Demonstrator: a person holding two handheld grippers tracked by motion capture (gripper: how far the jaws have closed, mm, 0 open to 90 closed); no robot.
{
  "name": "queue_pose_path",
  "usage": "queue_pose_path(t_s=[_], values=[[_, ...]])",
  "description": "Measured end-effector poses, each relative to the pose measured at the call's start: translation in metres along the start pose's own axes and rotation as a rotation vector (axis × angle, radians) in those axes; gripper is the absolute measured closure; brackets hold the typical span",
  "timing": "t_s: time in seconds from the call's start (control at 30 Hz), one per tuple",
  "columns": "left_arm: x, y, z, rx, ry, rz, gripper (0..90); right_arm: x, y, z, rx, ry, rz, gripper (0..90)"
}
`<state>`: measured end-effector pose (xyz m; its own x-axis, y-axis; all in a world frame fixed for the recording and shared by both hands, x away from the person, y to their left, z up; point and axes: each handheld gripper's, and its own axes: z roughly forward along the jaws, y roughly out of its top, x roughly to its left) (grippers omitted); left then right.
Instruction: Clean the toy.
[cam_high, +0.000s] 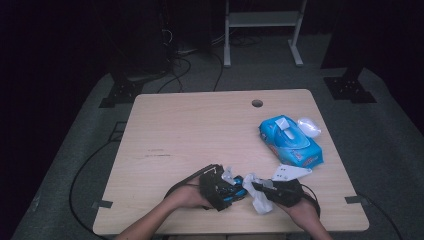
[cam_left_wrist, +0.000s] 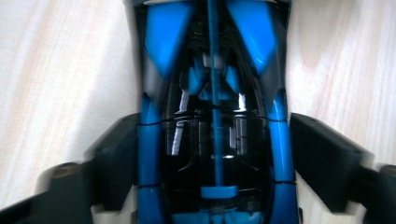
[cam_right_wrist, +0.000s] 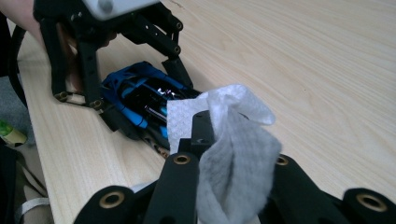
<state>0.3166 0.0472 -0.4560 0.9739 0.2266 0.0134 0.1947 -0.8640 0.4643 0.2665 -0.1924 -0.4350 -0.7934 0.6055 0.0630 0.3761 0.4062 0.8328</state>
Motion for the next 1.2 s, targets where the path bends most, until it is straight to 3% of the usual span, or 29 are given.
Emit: queue_pose_path(t_s=[0.07, 0.1, 0.13, 0.33, 0.53, 0.67, 0.83, 1.0, 1.2], values=[[-0.003, -0.001, -0.001, -0.015, 0.057, 0.001, 26.0, 0.000, 0.000, -0.003, -0.006, -0.005, 0.004, 80.6], [-0.002, -0.001, -0.002, -0.015, 0.063, -0.003, 26.0, -0.001, -0.001, -0.004, -0.010, -0.008, 0.006, 80.6], [-0.001, -0.002, -0.001, -0.018, 0.039, -0.010, 26.1, -0.002, -0.001, -0.006, -0.014, -0.012, 0.014, 80.6], [0.002, -0.002, -0.003, -0.029, 0.039, -0.018, 26.1, -0.008, -0.002, -0.011, -0.037, -0.017, 0.036, 80.5], [0.008, 0.002, -0.016, -0.063, 0.053, -0.033, 26.1, -0.009, -0.001, -0.012, -0.044, -0.021, 0.039, 80.6], [0.028, 0.012, -0.021, -0.070, 0.089, -0.061, 26.0, -0.014, 0.000, -0.020, -0.064, -0.038, 0.046, 80.6], [0.053, 0.031, -0.016, -0.067, 0.132, -0.080, 27.7, -0.030, -0.009, -0.028, -0.040, -0.077, 0.071, 80.7], [0.068, 0.034, 0.007, -0.016, 0.130, -0.109, 27.8, -0.045, -0.024, -0.030, 0.000, -0.113, 0.089, 80.7], [0.071, 0.027, 0.008, -0.044, 0.101, -0.142, 27.8, -0.054, -0.033, -0.026, 0.041, -0.125, 0.102, 80.6]])
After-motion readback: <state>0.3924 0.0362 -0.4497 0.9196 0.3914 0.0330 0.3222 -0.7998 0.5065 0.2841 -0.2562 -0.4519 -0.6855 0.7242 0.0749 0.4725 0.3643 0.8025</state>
